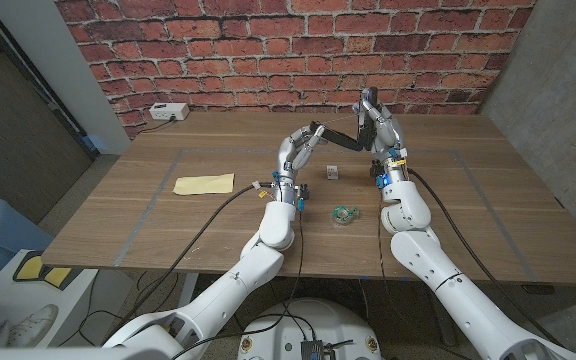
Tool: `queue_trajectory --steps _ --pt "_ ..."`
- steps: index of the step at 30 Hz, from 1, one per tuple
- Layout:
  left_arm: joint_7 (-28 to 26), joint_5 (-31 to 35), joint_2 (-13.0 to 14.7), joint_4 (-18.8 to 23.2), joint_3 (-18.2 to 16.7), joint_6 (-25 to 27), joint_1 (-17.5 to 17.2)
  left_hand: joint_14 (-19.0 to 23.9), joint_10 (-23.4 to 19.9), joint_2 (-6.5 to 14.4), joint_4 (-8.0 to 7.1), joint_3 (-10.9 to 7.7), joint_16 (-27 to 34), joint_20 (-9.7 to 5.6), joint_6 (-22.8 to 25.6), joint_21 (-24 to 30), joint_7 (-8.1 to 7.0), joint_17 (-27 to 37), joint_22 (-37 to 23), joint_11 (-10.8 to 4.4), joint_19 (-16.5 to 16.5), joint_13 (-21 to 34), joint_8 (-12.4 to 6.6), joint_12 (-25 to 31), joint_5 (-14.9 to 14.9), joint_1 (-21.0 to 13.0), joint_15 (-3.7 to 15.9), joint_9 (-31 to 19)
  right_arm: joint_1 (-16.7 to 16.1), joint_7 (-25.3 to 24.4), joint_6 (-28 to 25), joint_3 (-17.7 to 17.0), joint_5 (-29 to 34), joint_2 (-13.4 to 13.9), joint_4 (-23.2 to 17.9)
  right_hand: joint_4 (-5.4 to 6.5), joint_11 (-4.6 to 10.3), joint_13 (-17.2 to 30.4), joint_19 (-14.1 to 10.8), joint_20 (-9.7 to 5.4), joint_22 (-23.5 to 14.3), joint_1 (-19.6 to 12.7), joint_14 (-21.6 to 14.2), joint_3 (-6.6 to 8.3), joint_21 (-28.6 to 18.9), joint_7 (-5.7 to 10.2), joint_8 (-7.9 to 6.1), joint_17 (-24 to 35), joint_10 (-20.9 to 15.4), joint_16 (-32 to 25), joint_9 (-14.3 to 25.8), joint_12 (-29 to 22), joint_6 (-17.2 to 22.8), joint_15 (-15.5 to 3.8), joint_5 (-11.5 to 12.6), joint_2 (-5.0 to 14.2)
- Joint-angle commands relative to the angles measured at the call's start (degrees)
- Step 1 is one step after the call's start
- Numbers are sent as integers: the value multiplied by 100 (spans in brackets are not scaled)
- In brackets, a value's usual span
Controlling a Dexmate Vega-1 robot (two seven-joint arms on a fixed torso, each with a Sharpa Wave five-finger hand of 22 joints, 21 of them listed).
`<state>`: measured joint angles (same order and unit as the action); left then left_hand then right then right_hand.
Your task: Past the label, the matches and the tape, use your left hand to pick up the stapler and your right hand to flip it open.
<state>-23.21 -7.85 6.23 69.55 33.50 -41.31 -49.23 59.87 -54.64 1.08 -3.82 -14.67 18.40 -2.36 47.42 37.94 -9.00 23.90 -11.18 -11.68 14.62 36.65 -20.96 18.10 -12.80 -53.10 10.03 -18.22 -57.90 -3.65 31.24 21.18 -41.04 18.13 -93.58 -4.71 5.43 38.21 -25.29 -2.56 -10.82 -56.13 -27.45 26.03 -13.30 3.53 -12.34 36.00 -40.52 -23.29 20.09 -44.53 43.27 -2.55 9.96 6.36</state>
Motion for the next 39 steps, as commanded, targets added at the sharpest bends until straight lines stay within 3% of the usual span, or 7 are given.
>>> queue_trajectory --steps 1,17,22,39 --pt "87 -202 -95 43 -117 -202 -115 82 -50 827 906 -898 -18 -47 104 5 -78 6 -15 -5 -46 28 -21 4 -27 -804 371 -2 3 82 23 -44 -154 -36 42 28 509 18 -59 -202 -11 -448 -59 41 -38 293 -15 33 -530 -42 15 -38 315 -1105 0 493" --pt "76 -269 -215 -40 -248 -360 -186 172 -84 842 917 -899 -37 -42 100 16 8 -10 -4 -14 -34 61 -60 -12 -29 -807 370 -65 -24 27 14 -125 -246 -65 26 26 530 28 -37 -187 -25 -452 -74 37 -48 311 -7 83 -526 -35 21 -49 316 -1106 -1 496" --pt "74 -268 -194 5 -291 -368 -221 226 -114 851 916 -898 -32 -121 96 29 3 -9 0 -20 0 85 -71 -2 -29 -804 372 -89 -21 53 4 -145 -317 -76 32 27 533 36 -34 -185 -29 -452 -80 36 -54 303 -7 97 -525 -30 23 -56 323 -1106 -2 497" --pt "119 -449 -253 89 -424 -497 -318 141 -131 822 925 -891 -140 -77 115 -8 -21 -41 5 -16 -121 158 -73 -4 -27 -783 365 -98 29 99 -38 -167 -448 -136 129 32 532 4 -33 -182 -37 -450 -108 32 -72 293 -5 128 -563 -19 28 -57 335 -1106 -3 500"
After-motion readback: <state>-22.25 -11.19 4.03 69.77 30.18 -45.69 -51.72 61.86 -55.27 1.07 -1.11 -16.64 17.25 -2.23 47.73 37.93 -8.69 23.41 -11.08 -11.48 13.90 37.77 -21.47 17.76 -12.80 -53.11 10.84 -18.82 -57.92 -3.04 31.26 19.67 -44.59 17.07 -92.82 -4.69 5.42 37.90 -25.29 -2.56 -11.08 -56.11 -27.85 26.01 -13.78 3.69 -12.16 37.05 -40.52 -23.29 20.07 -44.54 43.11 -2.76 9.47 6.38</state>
